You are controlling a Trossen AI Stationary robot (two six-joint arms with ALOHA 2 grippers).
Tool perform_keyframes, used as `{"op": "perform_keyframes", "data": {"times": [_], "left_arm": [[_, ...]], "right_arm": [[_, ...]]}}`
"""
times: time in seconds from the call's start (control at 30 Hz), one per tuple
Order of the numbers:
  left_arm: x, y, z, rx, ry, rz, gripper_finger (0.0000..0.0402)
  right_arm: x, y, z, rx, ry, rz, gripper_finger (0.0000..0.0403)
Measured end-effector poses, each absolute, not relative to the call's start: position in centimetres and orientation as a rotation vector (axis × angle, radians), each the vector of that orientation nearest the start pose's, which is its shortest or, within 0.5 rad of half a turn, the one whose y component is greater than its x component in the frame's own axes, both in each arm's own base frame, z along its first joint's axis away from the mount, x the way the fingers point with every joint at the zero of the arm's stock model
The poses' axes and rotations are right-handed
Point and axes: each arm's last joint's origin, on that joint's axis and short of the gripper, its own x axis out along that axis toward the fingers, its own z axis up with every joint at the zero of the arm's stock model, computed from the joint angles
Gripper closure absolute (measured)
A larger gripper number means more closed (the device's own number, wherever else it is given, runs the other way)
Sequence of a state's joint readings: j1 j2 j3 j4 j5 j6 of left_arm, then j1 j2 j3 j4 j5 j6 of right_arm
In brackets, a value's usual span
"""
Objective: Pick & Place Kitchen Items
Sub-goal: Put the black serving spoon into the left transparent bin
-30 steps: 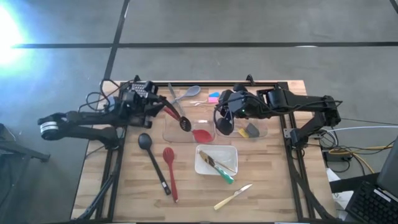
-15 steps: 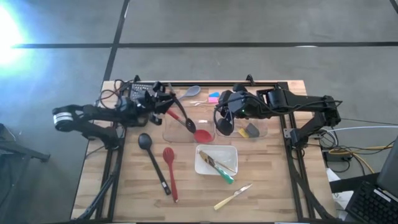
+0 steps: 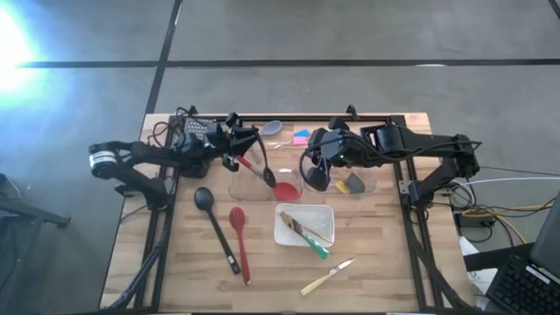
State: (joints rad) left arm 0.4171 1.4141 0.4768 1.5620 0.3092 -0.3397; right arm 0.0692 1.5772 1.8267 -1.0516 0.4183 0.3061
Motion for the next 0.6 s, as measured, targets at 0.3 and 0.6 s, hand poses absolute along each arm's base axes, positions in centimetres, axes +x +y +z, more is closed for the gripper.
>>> {"op": "perform_keyframes", "data": {"times": [0.3, 0.6], "left_arm": [[23.3, 8.2, 27.8, -0.114, -0.639, -0.106, 0.0304], [23.8, 7.6, 27.5, -0.107, -0.627, -0.133, 0.0304]], "right_arm": [[30.9, 1.0, 41.7, 0.092, 0.739, -0.449, 0.0360], [30.9, 1.0, 41.7, 0.095, 0.738, -0.449, 0.0360]]}}
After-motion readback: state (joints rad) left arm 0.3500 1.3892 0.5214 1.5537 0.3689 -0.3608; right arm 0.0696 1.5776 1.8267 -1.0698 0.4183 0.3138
